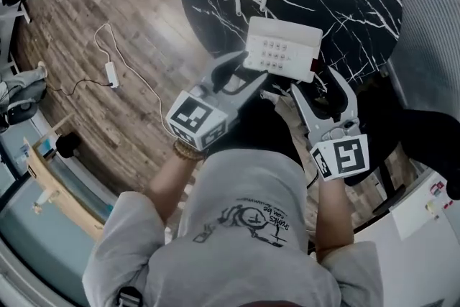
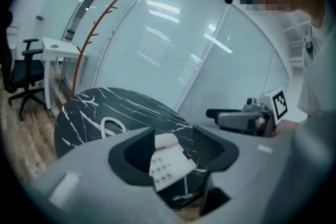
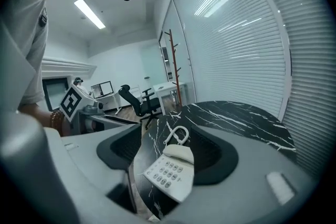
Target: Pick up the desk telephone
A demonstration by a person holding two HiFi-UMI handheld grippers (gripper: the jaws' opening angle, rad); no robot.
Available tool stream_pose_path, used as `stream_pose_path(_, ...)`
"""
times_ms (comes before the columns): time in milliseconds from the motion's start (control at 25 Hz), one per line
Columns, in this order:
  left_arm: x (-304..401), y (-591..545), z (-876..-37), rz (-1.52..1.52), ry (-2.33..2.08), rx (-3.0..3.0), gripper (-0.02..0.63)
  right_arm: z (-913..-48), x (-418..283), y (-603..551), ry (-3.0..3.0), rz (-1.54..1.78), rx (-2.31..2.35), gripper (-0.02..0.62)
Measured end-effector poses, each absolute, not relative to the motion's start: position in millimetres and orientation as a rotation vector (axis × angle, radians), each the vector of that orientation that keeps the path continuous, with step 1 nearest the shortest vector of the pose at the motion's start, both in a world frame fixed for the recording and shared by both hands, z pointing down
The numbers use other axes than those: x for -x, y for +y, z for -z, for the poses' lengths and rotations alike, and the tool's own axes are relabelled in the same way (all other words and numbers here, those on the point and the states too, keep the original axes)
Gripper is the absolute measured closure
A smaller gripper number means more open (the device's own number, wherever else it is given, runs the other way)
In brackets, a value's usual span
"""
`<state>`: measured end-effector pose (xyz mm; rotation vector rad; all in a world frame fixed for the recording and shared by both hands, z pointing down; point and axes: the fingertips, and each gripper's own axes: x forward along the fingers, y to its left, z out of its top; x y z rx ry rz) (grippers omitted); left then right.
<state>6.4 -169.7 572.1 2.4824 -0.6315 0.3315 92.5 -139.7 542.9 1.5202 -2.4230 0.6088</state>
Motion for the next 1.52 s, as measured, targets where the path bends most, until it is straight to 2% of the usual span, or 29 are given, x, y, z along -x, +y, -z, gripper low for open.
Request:
stream_pose_path(120, -8.7, -173.8, -615.3, -0.377, -0.635, -2.425, 0.331, -580.5, -107.1, -142.4, -2.367, -0.673, -1.541, 0.278)
stream_pose_path(280, -13.8, -185.4, -665.9, -0.415, -0.647, -2.375, 0.328, -631.1, -120.2, -147.7, -2.311, -0.747, -1.528, 0.24)
stream_pose_path(360, -14.9, -187.9, -690.9, -0.45, -0.651, -2.339, 0.303, -655.5, -123.6, -148.5, -2.282, -0.788, -1.517, 0.216)
stream_pose_path(720, -11.0, -193.4, -773.3, -0.586, -0.663, -2.19, 0.232, -735.3, -134.5, -154.8, -2.184, -0.951, -1.515, 0.192)
stream_pose_path(1080, -19.0, -199.7, -797.5, -0.617, -0.677, -2.161, 0.218, -779.6, -128.5, -157.0, -2.162, -1.035, -1.484, 0.193)
stream_pose_path(1520, -20.7, -198.9, -800.3, -0.626, -0.731, -2.181, 0.241, -786.9, -125.2, -160.0, -2.179, -1.099, -1.495, 0.21)
